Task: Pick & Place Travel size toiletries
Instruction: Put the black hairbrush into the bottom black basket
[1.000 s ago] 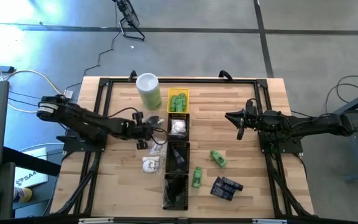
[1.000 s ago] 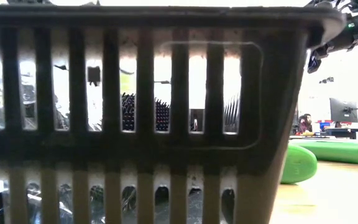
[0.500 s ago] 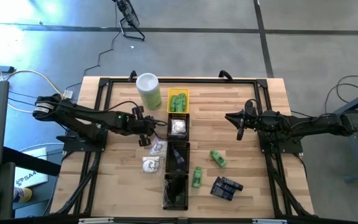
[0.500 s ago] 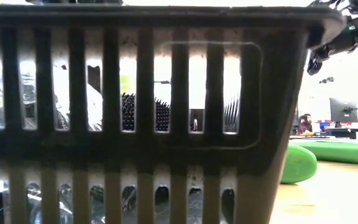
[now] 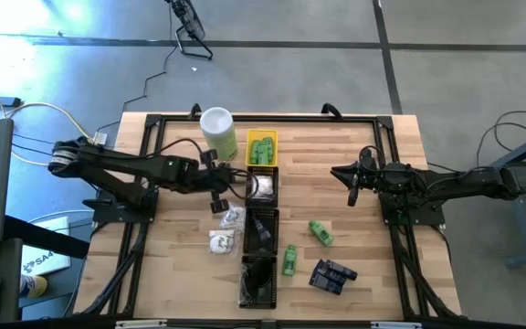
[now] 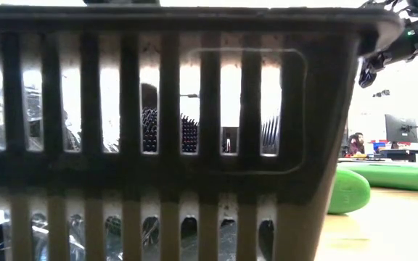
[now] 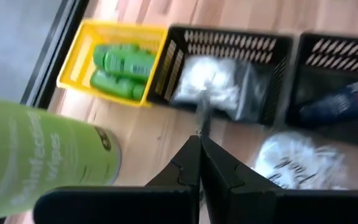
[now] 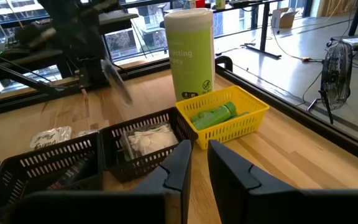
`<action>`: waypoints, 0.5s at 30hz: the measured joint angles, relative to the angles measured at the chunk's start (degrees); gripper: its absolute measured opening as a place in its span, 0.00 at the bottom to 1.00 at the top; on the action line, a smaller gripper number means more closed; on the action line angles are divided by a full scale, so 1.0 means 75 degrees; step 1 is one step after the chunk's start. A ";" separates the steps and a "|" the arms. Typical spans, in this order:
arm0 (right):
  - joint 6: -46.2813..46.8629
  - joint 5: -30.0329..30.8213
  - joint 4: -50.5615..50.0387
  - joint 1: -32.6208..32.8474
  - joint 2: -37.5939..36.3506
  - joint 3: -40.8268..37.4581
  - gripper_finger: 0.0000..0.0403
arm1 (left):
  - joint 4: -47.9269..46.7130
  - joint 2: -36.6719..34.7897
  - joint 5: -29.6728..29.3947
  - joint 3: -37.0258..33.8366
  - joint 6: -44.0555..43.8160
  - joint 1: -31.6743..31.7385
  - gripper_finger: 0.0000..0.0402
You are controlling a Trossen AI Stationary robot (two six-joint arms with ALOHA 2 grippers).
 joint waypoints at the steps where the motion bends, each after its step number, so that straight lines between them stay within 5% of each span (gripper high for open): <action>1: -0.0005 0.0000 0.0000 0.0002 0.0000 0.0000 0.11 | -0.0039 0.0000 0.0002 0.0111 -0.0002 -0.0066 0.00; 15: -0.0097 0.0005 0.0043 0.0003 0.0002 0.0000 0.11 | 0.0226 0.0000 -0.0005 0.1031 -0.1253 -0.1324 0.00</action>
